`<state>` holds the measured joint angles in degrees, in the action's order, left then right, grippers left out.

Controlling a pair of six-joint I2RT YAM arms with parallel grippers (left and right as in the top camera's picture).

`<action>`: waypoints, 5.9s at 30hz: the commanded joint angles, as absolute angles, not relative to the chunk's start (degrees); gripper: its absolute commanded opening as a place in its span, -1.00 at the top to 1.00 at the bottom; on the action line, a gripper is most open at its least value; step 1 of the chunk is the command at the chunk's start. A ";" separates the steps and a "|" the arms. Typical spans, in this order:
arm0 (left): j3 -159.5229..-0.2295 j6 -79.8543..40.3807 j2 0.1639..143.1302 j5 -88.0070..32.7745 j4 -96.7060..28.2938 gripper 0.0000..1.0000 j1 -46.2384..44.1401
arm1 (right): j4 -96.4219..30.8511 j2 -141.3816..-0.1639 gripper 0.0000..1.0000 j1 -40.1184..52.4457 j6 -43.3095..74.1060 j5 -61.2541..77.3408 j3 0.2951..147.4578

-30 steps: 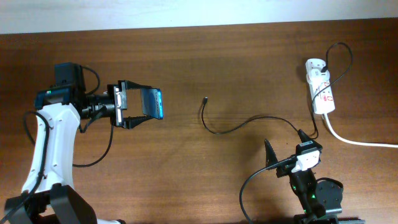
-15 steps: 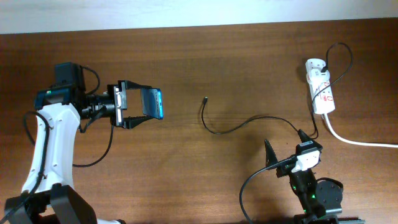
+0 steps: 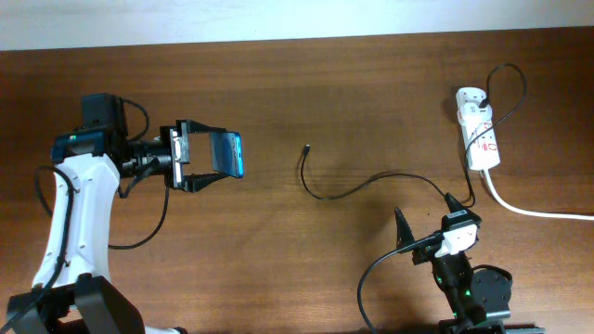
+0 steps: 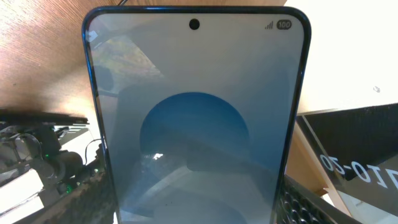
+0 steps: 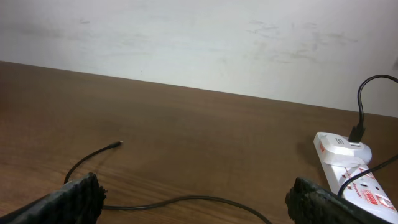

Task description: Plug charger to phone and switch on socket

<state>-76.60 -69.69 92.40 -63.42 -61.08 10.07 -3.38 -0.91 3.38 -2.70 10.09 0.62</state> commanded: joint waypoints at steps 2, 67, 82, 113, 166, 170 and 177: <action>-76.53 -70.06 91.05 -64.64 -61.14 1.00 10.13 | -3.68 -0.36 -0.97 3.75 -2.04 9.82 0.32; -76.53 -81.82 91.05 -30.15 -62.63 1.00 -3.73 | -37.43 -72.34 -0.57 11.49 22.79 46.00 62.28; -76.53 -83.33 91.05 -30.81 -63.29 1.00 -4.40 | -22.76 -81.32 -0.41 26.74 44.51 33.58 62.28; -76.53 -87.85 91.05 -30.59 -63.02 1.00 -12.38 | -17.67 -90.00 0.15 37.93 53.04 22.90 62.28; -76.53 -48.07 91.05 -60.73 -10.83 -0.99 -11.81 | -10.96 -65.67 0.92 -6.85 44.23 62.24 62.33; -76.53 -44.77 91.05 -64.25 -11.64 -0.99 -9.98 | -33.74 -58.87 0.92 -15.09 30.41 59.79 61.54; -76.53 -43.83 91.05 -64.10 -13.15 -0.99 -9.63 | 4.80 -57.08 0.92 -10.07 61.82 52.49 41.78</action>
